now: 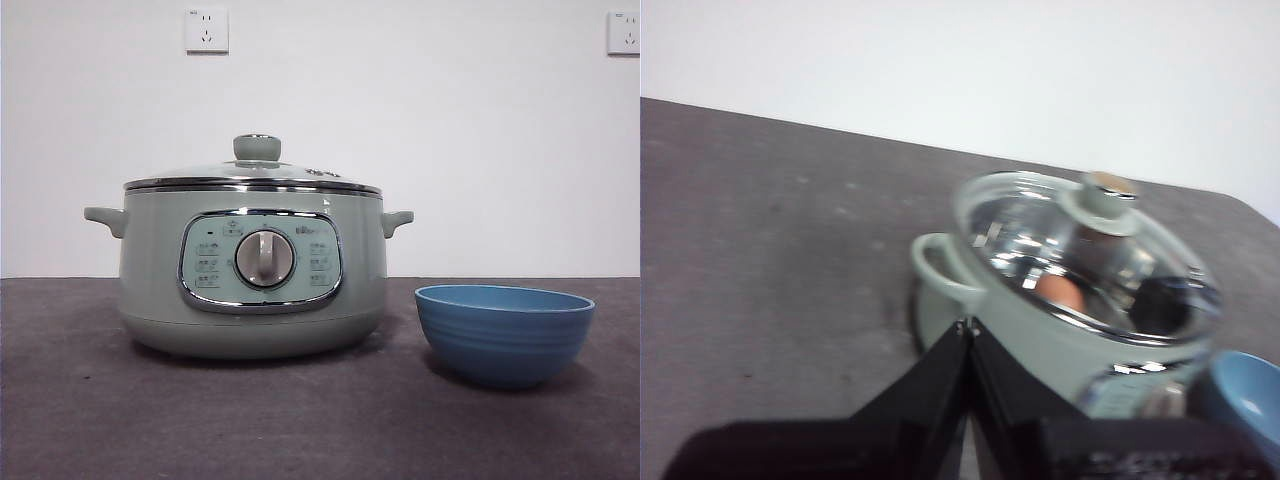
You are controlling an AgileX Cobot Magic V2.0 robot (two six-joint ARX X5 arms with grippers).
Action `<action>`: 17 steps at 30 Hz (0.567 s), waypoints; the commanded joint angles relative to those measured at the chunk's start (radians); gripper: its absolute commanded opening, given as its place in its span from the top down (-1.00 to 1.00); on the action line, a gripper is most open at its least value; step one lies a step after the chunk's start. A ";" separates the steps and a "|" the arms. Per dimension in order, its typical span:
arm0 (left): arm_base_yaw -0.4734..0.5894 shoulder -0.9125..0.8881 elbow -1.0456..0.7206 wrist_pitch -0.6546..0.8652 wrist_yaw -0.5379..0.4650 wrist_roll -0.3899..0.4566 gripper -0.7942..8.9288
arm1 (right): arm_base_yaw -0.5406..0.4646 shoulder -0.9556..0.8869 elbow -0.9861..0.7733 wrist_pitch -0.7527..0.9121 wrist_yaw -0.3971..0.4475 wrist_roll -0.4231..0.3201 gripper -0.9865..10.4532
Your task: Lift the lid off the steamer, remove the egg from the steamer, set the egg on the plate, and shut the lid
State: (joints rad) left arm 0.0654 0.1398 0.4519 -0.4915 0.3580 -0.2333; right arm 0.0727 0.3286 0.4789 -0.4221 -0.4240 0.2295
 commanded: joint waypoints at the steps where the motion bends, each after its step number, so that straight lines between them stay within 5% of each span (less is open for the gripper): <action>1: 0.002 0.050 0.067 -0.058 0.060 0.027 0.85 | 0.002 0.075 0.113 -0.117 -0.055 -0.129 0.85; 9: 0.002 0.180 0.211 -0.253 0.233 0.142 0.85 | 0.003 0.283 0.399 -0.459 -0.204 -0.338 0.85; 17: 0.002 0.220 0.270 -0.319 0.350 0.174 0.85 | 0.016 0.387 0.524 -0.624 -0.305 -0.394 0.85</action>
State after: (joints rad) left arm 0.0654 0.3599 0.7185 -0.8104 0.6998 -0.0780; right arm 0.0856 0.7151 1.0004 -1.0428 -0.7208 -0.1352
